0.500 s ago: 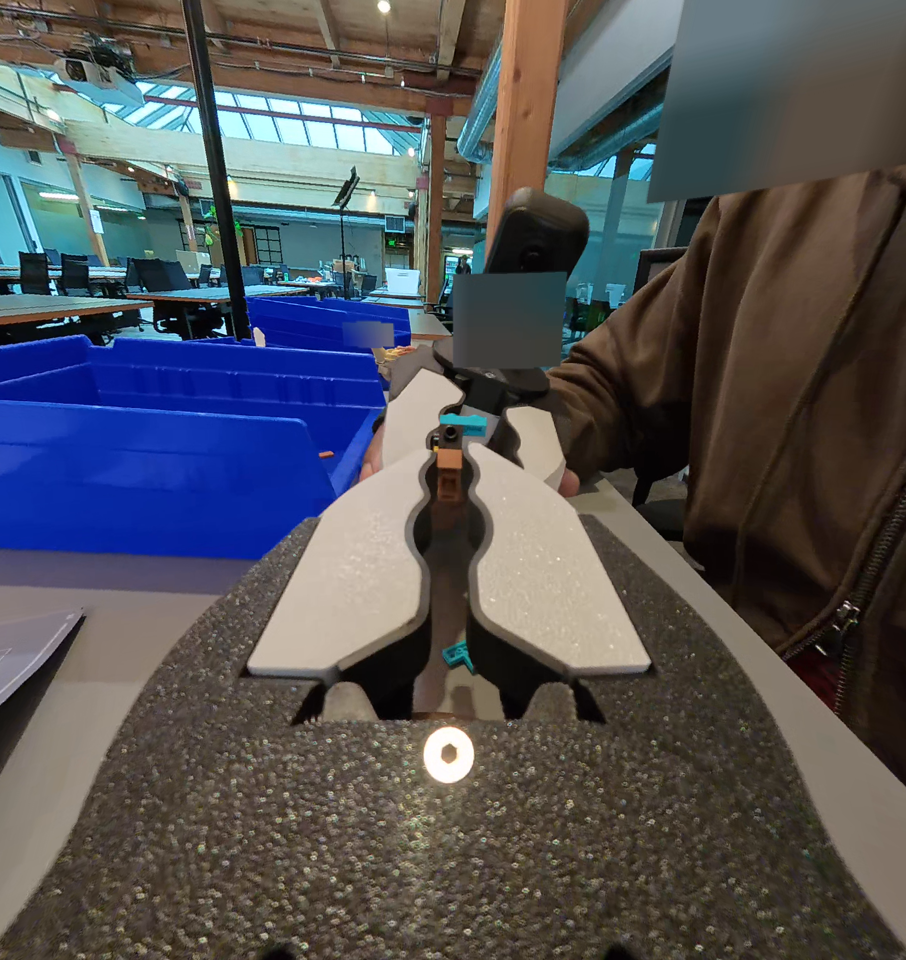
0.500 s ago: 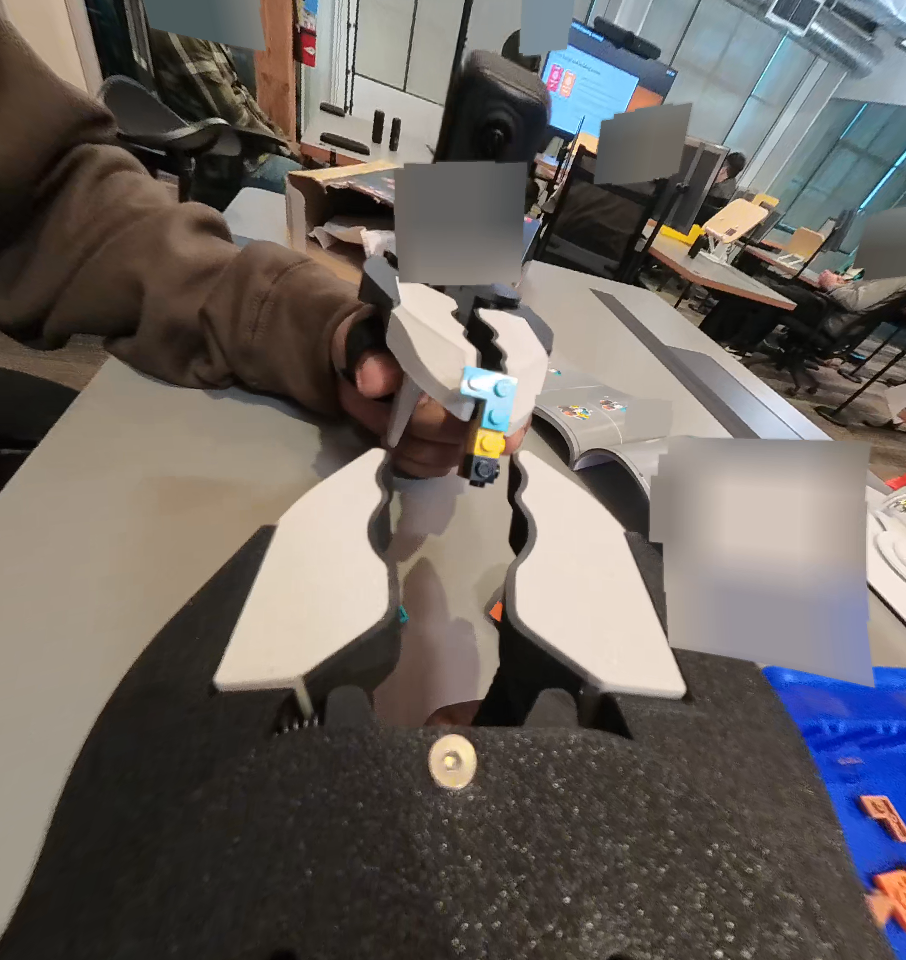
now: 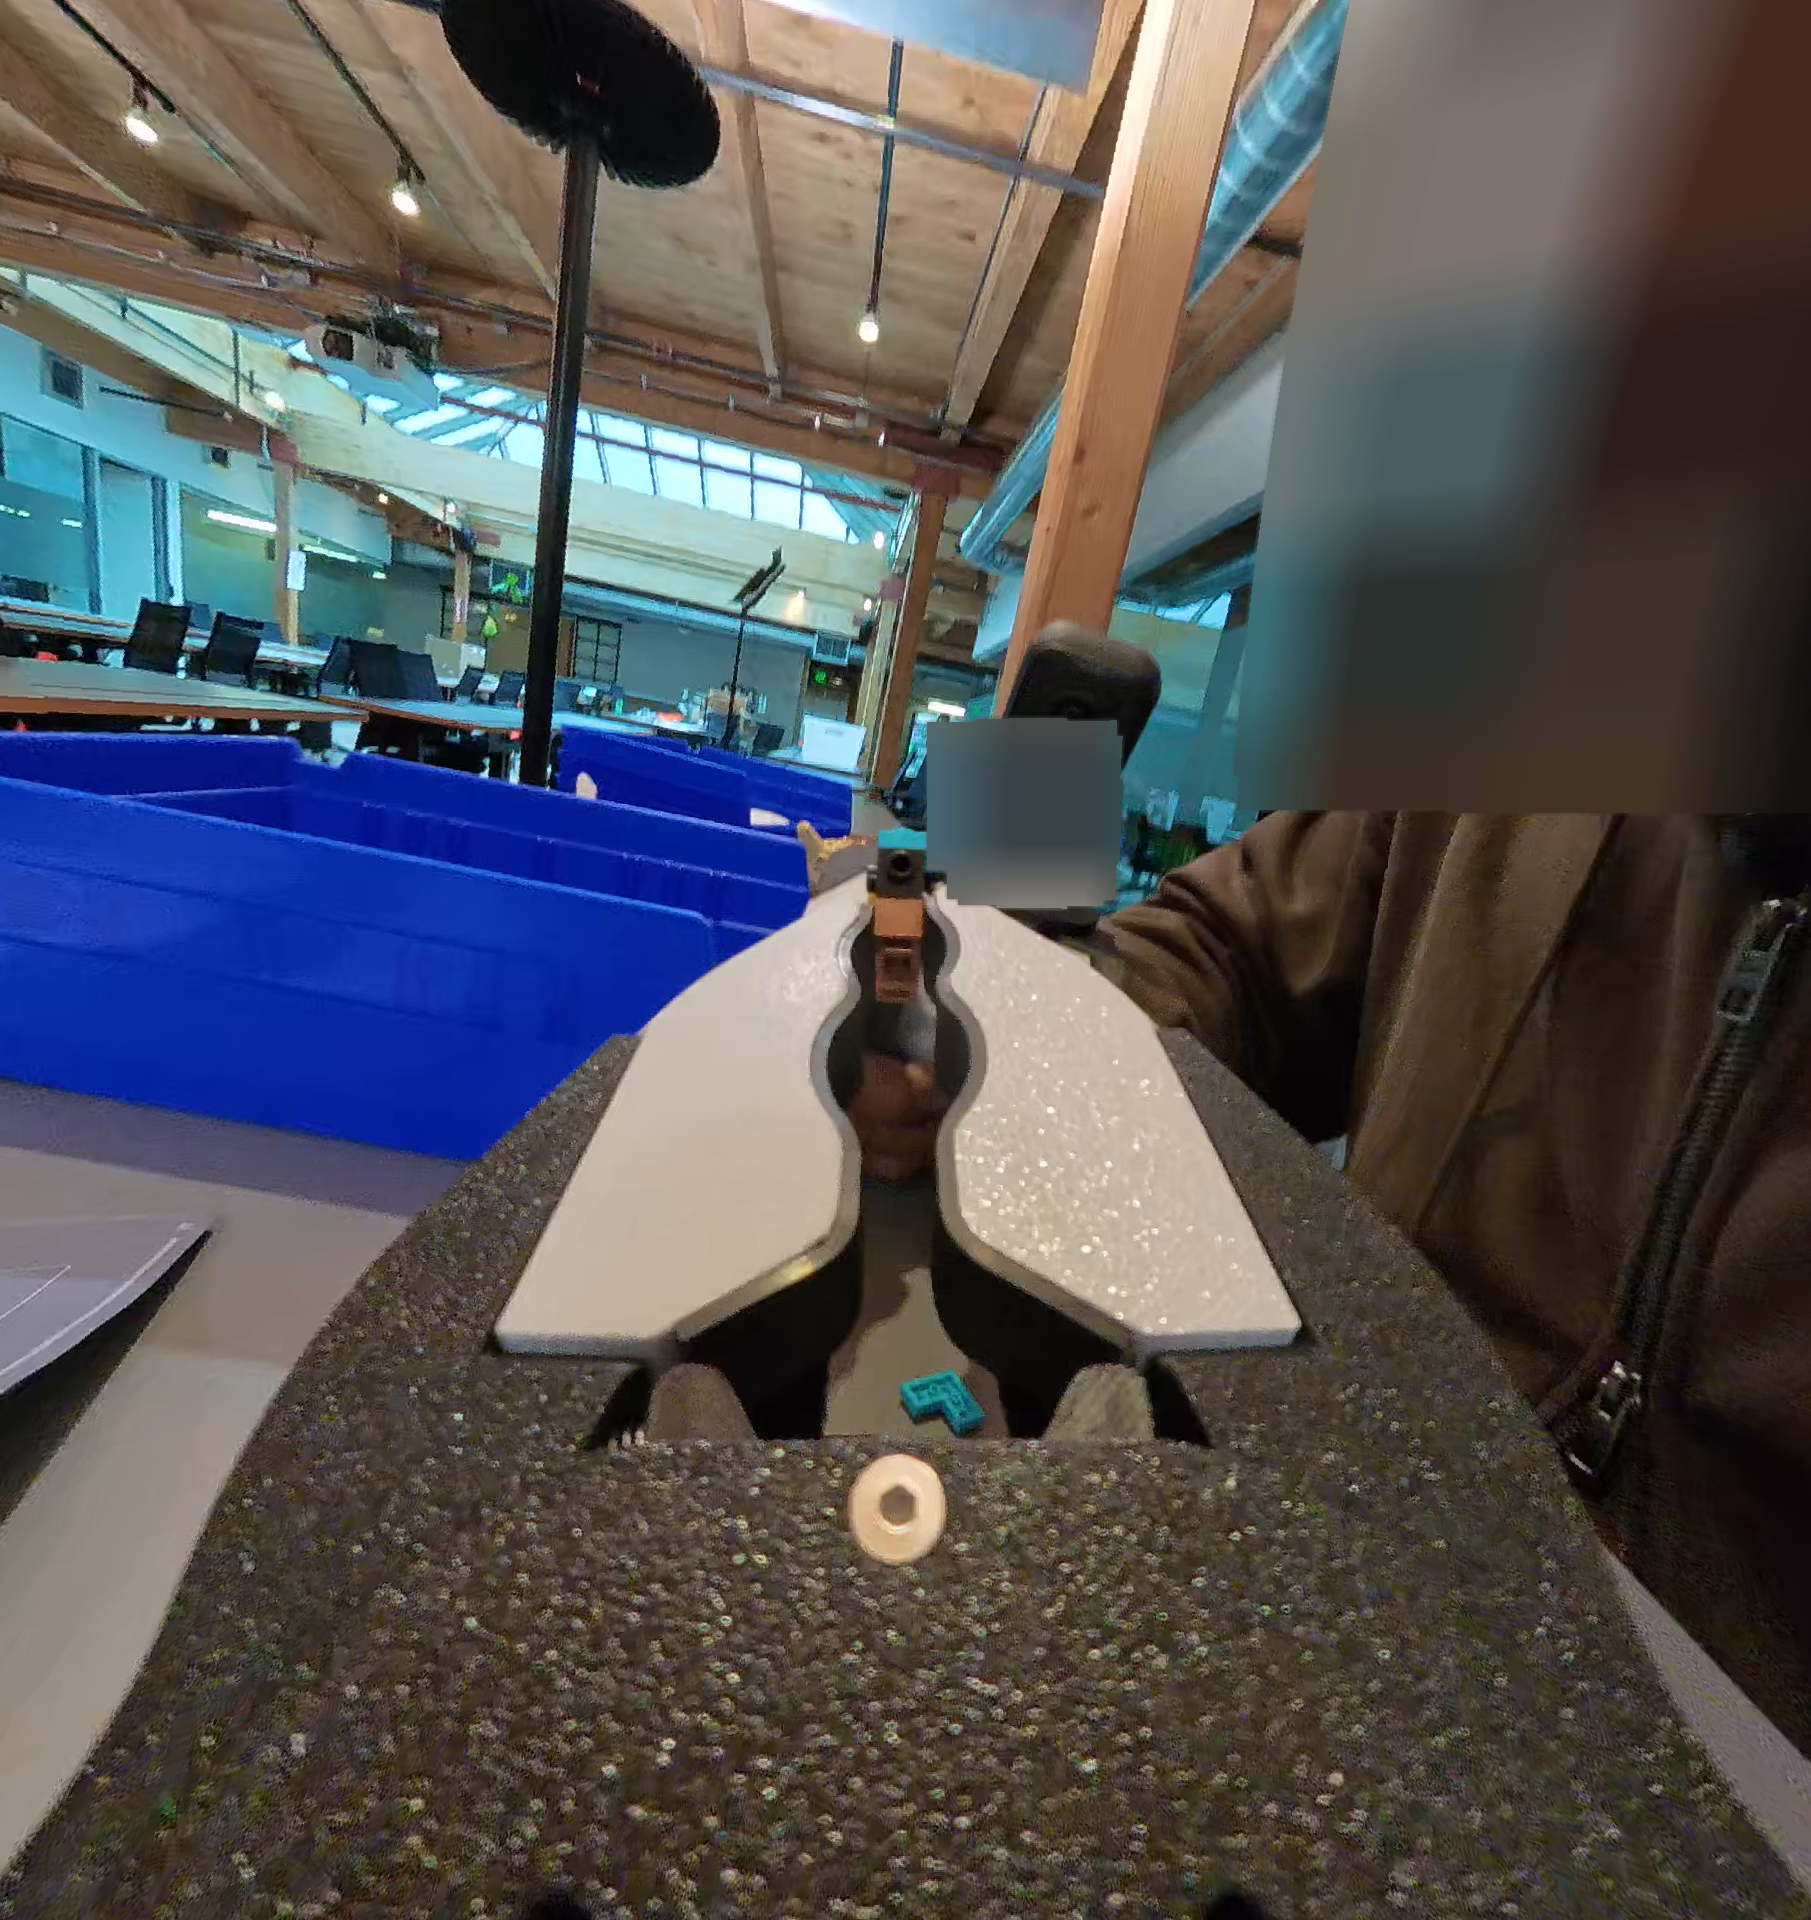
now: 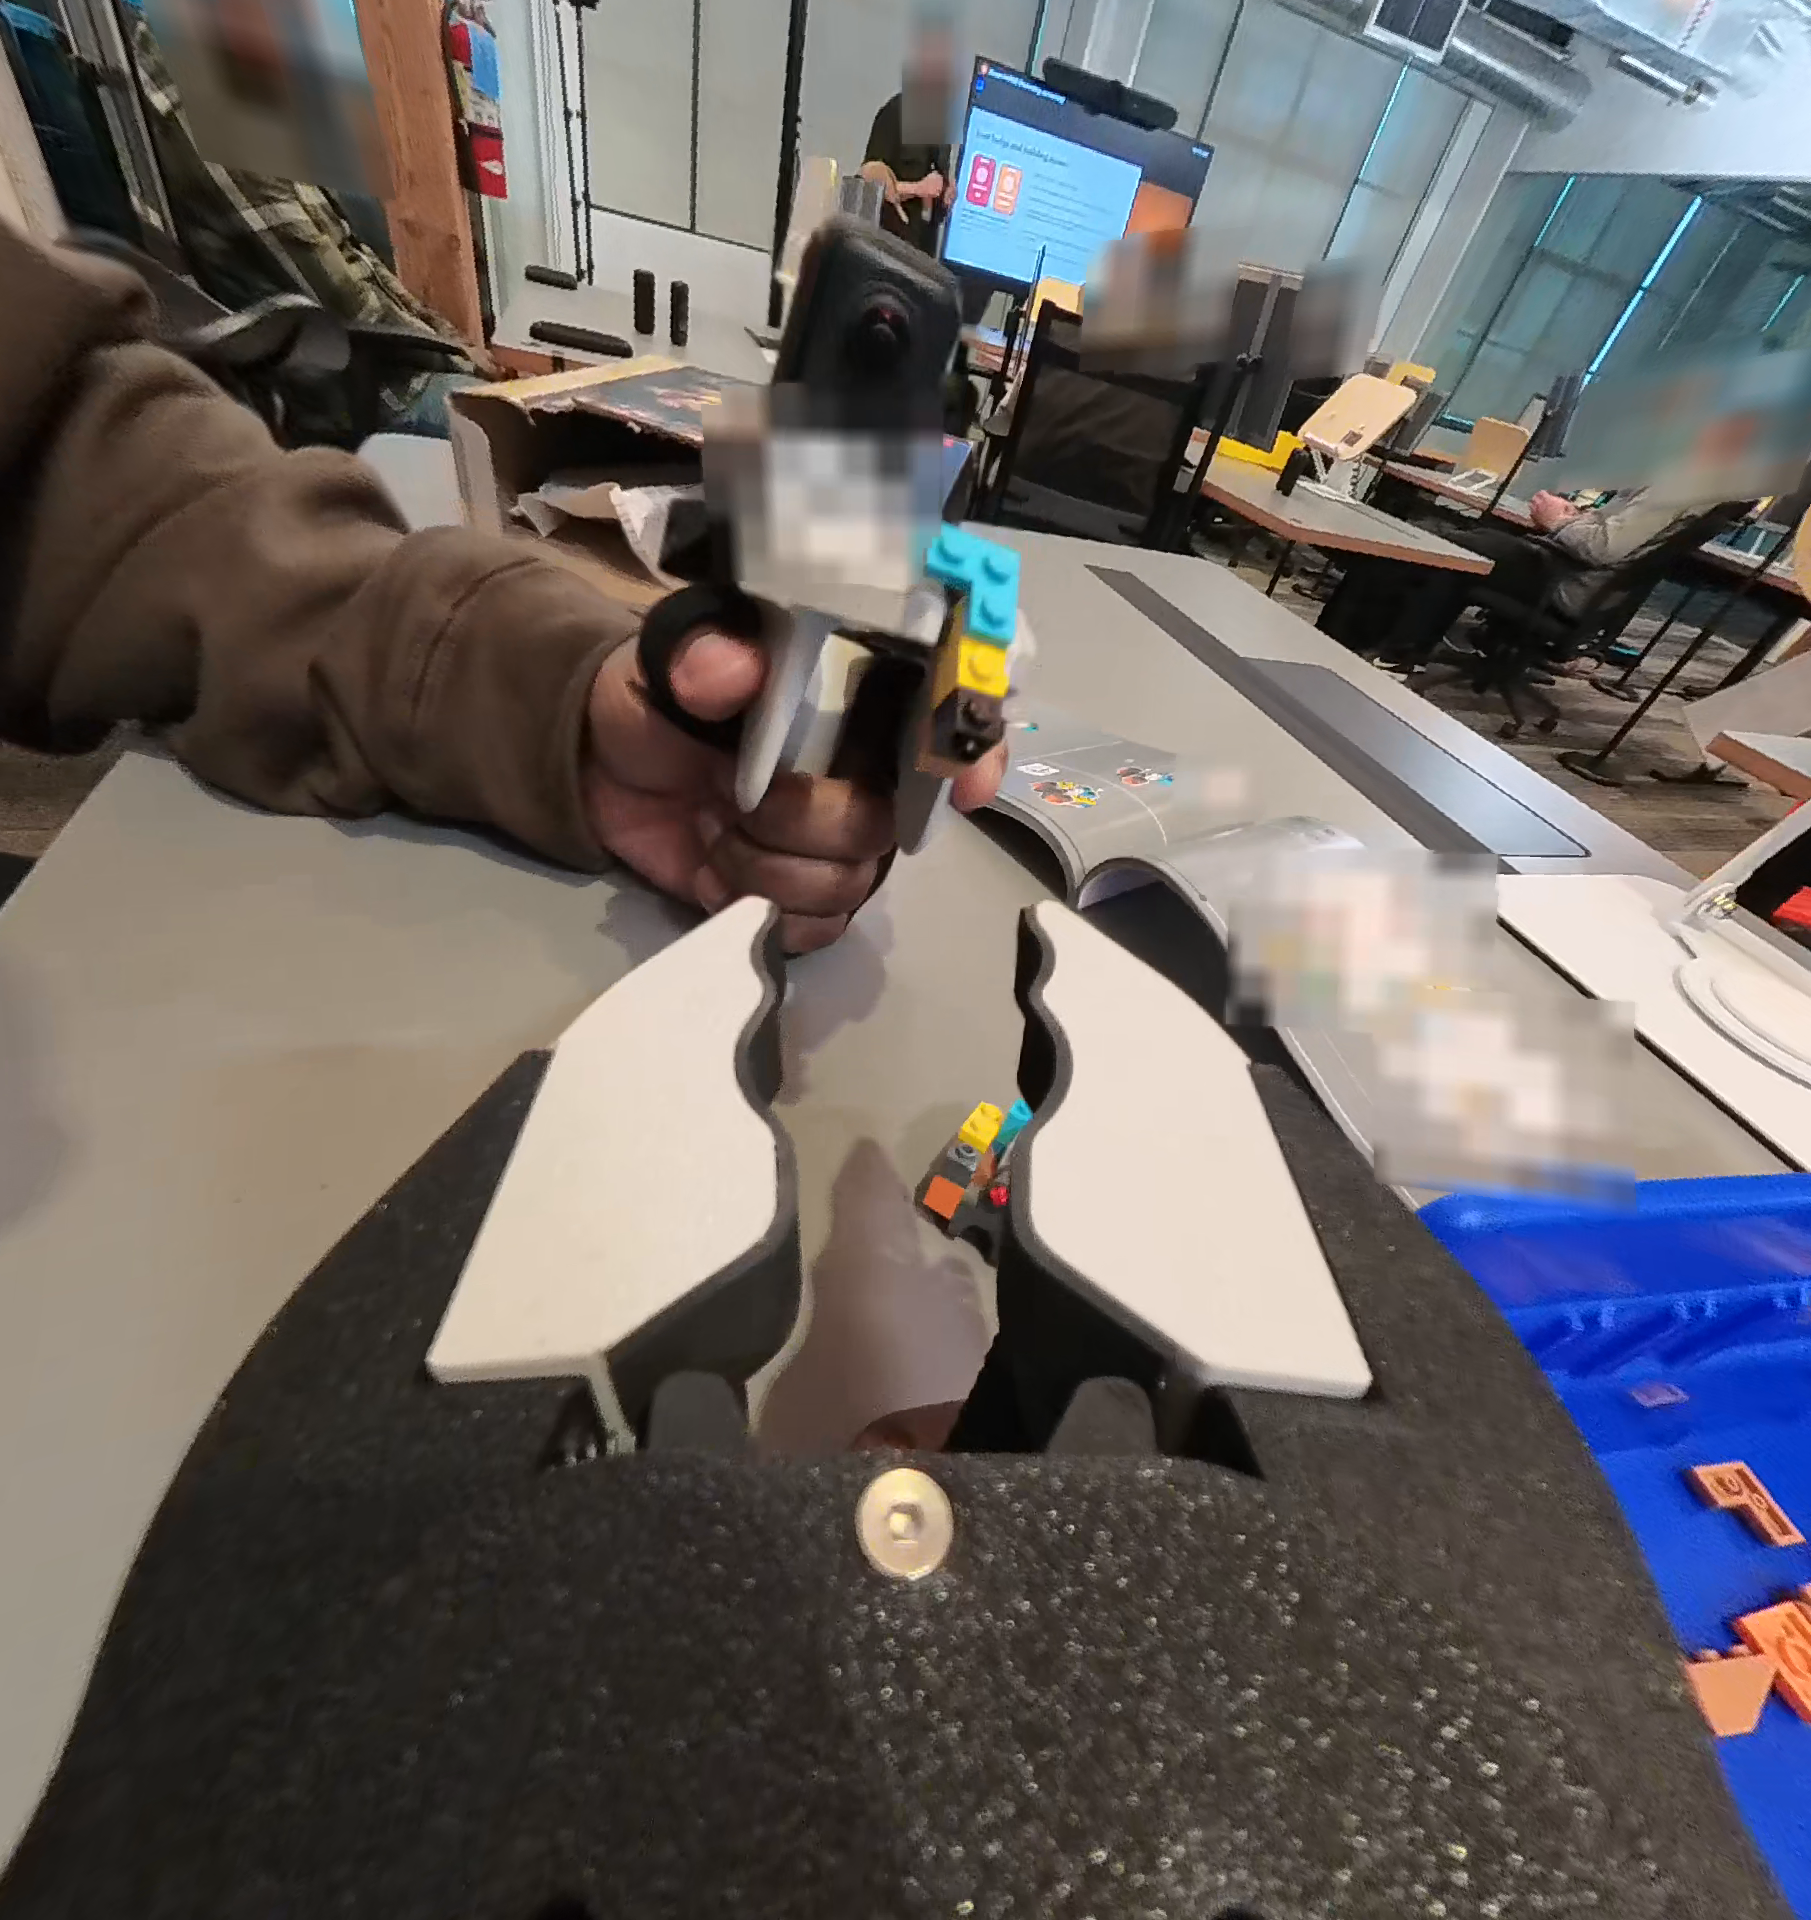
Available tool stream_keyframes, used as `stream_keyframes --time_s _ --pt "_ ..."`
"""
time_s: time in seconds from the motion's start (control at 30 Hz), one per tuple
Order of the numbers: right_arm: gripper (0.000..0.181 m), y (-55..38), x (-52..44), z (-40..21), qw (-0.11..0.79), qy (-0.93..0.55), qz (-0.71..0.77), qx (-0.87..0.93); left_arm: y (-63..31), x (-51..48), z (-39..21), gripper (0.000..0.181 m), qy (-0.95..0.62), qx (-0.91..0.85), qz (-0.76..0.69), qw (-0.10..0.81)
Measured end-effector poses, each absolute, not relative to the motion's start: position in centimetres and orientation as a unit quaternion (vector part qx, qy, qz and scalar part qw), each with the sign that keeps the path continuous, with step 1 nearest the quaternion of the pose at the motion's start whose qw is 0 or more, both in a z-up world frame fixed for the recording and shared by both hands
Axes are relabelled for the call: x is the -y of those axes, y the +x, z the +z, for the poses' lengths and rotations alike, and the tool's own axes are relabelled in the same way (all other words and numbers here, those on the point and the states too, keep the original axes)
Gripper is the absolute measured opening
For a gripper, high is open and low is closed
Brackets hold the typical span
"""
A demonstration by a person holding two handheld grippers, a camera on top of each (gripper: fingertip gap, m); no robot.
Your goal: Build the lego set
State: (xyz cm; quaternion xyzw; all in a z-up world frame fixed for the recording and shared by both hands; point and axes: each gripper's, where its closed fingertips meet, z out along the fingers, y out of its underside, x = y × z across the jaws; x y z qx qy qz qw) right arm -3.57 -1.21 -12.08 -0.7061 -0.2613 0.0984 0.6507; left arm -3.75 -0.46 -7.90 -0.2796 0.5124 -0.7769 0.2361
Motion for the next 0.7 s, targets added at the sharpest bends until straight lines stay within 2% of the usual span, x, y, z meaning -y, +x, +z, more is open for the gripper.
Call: stream_keyframes --time_s 0.3,0.47,0.57,0.7 --pt "0.036 -3.9 1.6 -10.5 0.665 -0.69 0.16 0.237 -3.7 2.3 -9.4 0.008 -0.287 -0.582 -0.732 0.208" --pt "0.01 -4.1 1.7 -10.5 0.66 -0.694 0.168 0.234 -3.7 2.7 -9.8 0.008 -0.286 -0.598 -0.719 0.209" --pt "0.01 -4.1 1.7 -10.3 0.66 -0.696 0.18 0.219 -3.7 2.6 -9.6 0.009 -0.288 -0.589 -0.728 0.2" --pt "0.01 -3.4 1.5 -9.7 0.671 -0.687 0.212 0.179 -3.4 2.3 -9.5 0.021 -0.304 -0.573 -0.735 0.198"
